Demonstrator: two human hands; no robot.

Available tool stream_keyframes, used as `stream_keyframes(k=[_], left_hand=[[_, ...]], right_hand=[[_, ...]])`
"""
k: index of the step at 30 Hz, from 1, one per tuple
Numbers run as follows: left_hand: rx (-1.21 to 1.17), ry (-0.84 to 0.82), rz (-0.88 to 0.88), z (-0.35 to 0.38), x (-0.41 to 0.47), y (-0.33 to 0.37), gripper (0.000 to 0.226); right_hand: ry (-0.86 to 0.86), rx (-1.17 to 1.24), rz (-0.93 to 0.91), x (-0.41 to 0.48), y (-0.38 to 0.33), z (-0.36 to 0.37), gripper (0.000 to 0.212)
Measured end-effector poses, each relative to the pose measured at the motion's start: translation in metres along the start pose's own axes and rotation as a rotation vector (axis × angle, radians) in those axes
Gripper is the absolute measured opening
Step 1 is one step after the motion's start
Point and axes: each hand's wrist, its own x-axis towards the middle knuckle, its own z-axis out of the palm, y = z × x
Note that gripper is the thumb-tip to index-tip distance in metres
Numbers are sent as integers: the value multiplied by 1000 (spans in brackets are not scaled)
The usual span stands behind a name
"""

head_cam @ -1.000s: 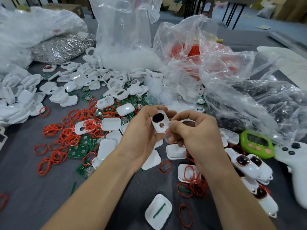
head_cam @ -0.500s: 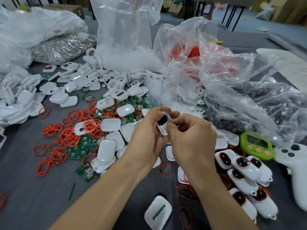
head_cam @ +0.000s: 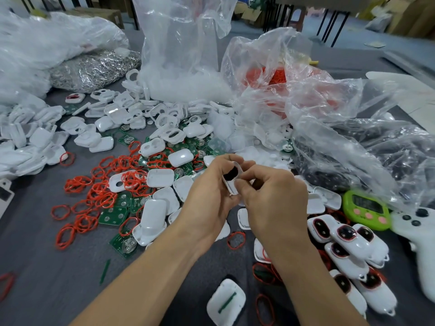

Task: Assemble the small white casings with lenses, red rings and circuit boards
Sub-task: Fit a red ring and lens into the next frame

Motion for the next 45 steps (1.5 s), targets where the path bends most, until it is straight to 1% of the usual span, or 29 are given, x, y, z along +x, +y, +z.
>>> stream_keyframes(k=[2,5,8,10,13,14,17,19,21,23,27,29,33,36,39,42,43,45], left_hand=[[16,-7,-4,-1,0,-1,20],[3,-6,-19,0,1,-4,25],[-28,-11,-21,1,0,-3,28],[-10,-11,-13,2,-2,-1,28],[19,-33,-21,3,-5,2,29],[37,-45,-16,3,-6,3,29],[106,-82,0,3,-7,7,29],[118,-104,-3,2,-6,9,36],[128,-104,-7,0,-3,10,43],[167,-100,3,-5,0,11,40],[161,-179,13,-10,2,18,44],[151,-238,11,-10,2,20,39],[134,-275,6,-12,1,21,33],[122,-285,-7,-13,0,22,36],[143,-307,-16,-14,0,21,38],[178,-324,-17,-15,1,20,36],[175,-328,-20,-15,1,20,36],[142,-329,-32,-17,2,20,37]], right_hand=[[1,-3,43,2,0,-2,10],[16,29,148,2,-2,-3,27],[76,123,241,3,0,-3,31],[47,210,279,5,3,-5,35],[-146,429,322,7,3,-8,26],[-181,463,320,7,3,-8,24],[-193,504,301,9,4,-11,15],[-201,576,303,11,4,-15,9],[-210,725,347,12,4,-19,11],[-224,843,410,13,4,-23,13],[-315,985,490,15,2,-28,18],[-369,1037,505,15,-1,-30,10],[-423,1067,489,15,0,-34,9],[-448,975,454,15,3,-37,11],[-452,895,412,15,7,-41,24],[-467,889,428,16,9,-43,39],[-482,910,448,17,8,-44,45],[-541,1029,500,17,7,-46,45]])
